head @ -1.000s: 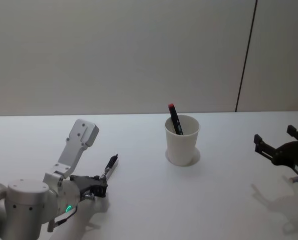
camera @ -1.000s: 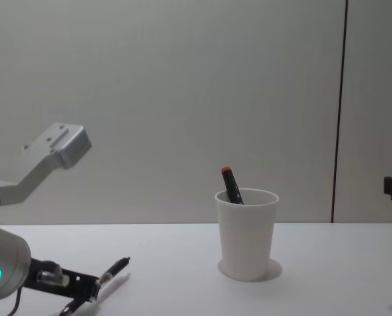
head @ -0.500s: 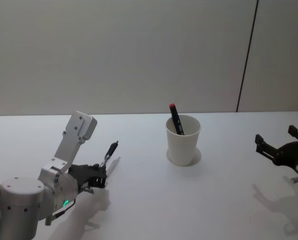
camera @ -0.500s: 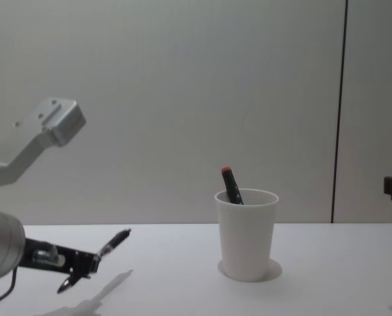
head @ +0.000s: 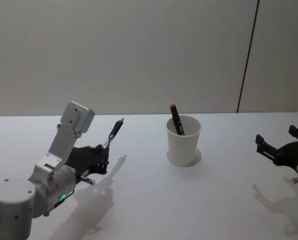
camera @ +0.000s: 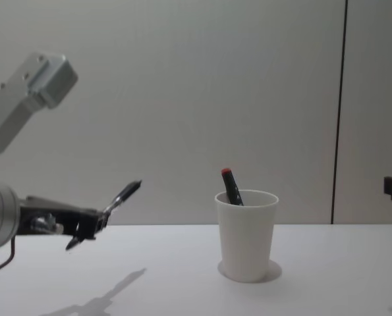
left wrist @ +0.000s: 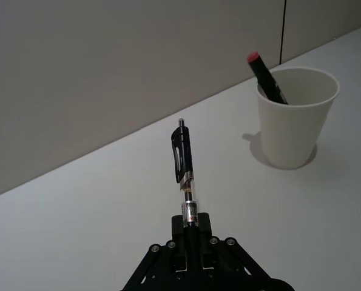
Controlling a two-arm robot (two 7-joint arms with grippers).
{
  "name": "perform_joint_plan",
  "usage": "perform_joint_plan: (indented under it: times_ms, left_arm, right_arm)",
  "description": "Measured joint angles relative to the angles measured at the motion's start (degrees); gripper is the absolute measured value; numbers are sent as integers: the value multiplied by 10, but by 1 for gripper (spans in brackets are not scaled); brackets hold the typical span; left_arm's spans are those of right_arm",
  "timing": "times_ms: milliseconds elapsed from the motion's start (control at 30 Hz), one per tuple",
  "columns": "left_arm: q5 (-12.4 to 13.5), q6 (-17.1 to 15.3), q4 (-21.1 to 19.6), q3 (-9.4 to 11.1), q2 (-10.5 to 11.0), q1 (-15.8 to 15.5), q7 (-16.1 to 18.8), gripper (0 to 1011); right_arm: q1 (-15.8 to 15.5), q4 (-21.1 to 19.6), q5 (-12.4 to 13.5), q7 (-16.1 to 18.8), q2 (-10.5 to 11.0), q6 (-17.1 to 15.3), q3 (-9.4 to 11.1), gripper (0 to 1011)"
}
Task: Place the pen into the pen holder.
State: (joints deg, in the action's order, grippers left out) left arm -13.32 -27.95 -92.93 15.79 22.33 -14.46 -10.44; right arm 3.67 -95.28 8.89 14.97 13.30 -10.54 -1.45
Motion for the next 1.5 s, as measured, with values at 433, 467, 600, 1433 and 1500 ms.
perform_joint_plan:
  times_ms: [433, 467, 600, 1433, 1500]
  left_arm:
    - [2, 107, -23, -3, 14, 14, -51, 138]
    - [2, 112, -24, -3, 15, 14, -54, 138]
    - [0, 136, -26, -2, 15, 15, -71, 138]
    - [-9, 215, 14, 25, -25, -21, -167, 139]
    - [-5, 217, 20, 28, -30, -26, -172, 139]
  right_arm:
    - [0, 0, 0, 0, 0, 0, 0, 1001]
    - [0, 0, 0, 0, 0, 0, 0, 1002]
    - [0, 0, 0, 0, 0, 0, 0, 1001]
    - [0, 0, 0, 0, 0, 0, 0, 1002]
    - [0, 0, 0, 0, 0, 0, 0, 1001]
